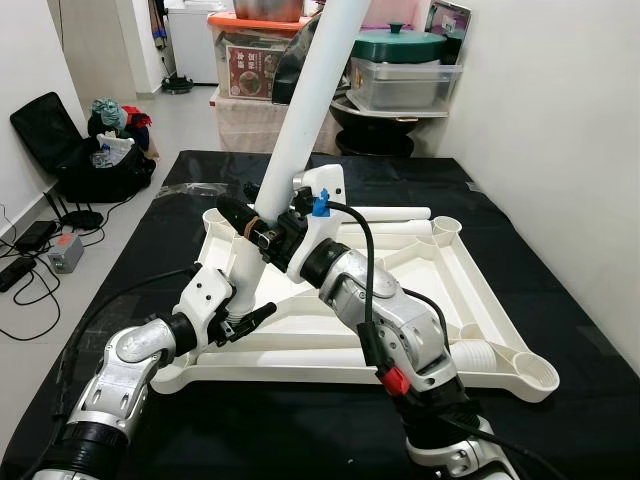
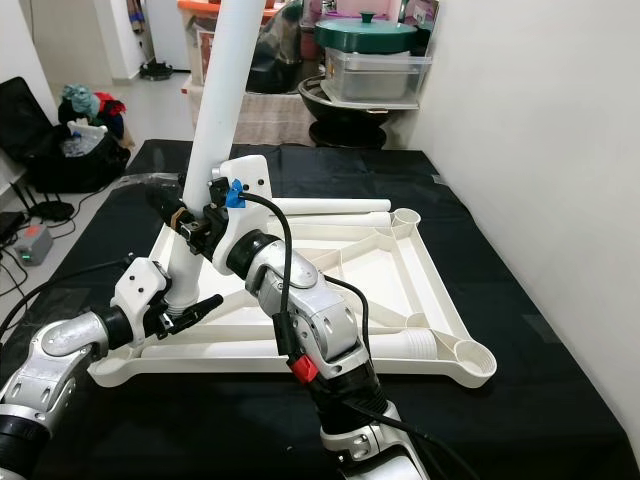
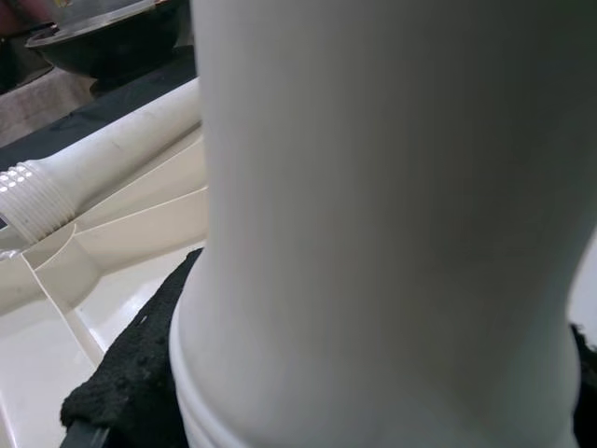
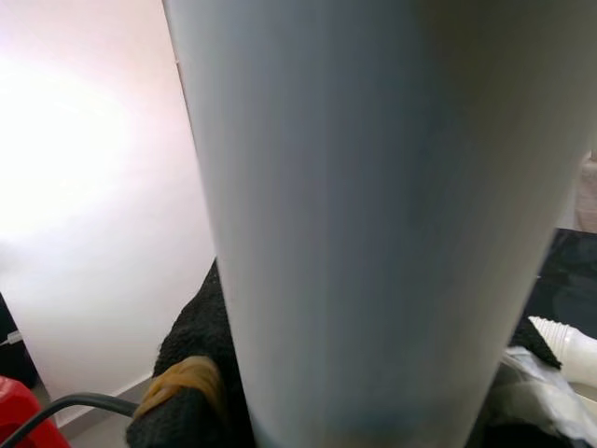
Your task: Building children table
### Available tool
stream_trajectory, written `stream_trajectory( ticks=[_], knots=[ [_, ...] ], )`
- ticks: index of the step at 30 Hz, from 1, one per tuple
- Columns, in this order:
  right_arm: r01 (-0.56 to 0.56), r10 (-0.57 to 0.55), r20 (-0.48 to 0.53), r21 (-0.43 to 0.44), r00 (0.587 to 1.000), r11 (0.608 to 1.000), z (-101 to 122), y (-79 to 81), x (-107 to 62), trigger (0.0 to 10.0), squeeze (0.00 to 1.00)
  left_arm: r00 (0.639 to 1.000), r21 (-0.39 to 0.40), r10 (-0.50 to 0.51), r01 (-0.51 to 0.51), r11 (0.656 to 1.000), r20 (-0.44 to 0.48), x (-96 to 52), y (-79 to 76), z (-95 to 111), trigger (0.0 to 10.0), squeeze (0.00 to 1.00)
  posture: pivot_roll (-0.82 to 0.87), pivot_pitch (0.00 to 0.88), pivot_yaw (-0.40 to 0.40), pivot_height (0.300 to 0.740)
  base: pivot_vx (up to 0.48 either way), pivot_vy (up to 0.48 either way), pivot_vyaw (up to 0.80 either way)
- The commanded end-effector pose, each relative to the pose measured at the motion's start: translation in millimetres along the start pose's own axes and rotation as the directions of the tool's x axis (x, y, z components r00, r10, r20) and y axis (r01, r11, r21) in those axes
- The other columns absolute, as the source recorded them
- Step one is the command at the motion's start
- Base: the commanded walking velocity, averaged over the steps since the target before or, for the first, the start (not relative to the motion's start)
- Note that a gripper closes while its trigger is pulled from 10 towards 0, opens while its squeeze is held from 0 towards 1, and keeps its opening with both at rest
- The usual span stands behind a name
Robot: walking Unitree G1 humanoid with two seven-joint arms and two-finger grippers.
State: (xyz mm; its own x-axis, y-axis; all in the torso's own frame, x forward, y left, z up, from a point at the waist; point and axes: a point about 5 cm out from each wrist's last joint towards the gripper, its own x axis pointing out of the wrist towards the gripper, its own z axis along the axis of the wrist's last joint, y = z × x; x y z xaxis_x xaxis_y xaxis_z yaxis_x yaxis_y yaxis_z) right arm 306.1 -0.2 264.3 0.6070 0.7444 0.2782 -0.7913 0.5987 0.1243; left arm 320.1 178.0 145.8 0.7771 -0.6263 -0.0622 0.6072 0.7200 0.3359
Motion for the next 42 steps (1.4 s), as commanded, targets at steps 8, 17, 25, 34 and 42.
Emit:
stream_trajectory(
  ticks=[8,17,25,34,42],
  knots=[
    [-0.061,0.061,0.005,0.03,0.998,0.998,-0.9,13.2,4.0,10.0,0.0,1.0,0.031,-0.004,0.004,1.0,0.013,7.4,-3.8,4.9,8.9,0.0,0.08,0.0,-0.05,0.74,0.0,0.0,0.0],
    [-0.054,0.054,0.008,0.035,0.999,0.998,-1.0,11.5,2.3,10.0,0.84,1.0,0.031,0.002,-0.002,1.0,0.007,7.8,-3.3,3.4,10.0,0.0,0.08,0.0,-0.053,0.74,0.0,0.0,0.0],
    [-0.025,0.025,-0.001,0.03,1.0,0.999,-7.1,7.3,1.4,10.0,0.0,1.0,0.029,-0.014,0.014,0.999,0.014,10.2,-6.4,4.9,10.0,0.0,0.08,0.0,-0.055,0.74,0.0,0.0,0.0],
    [0.046,-0.044,-0.03,0.055,0.999,0.997,-24.2,-0.3,0.3,10.0,0.0,0.998,0.014,-0.041,0.041,0.999,0.046,16.5,-17.0,10.8,10.0,0.0,0.08,0.0,-0.058,0.74,0.0,0.0,0.0],
    [0.114,-0.111,-0.046,0.074,0.993,0.991,-37.0,-8.3,-1.7,10.0,0.0,0.996,0.008,-0.053,0.052,0.999,0.077,22.9,-21.7,17.2,10.0,0.0,0.08,0.0,-0.058,0.74,0.0,0.0,0.0]
  ],
)
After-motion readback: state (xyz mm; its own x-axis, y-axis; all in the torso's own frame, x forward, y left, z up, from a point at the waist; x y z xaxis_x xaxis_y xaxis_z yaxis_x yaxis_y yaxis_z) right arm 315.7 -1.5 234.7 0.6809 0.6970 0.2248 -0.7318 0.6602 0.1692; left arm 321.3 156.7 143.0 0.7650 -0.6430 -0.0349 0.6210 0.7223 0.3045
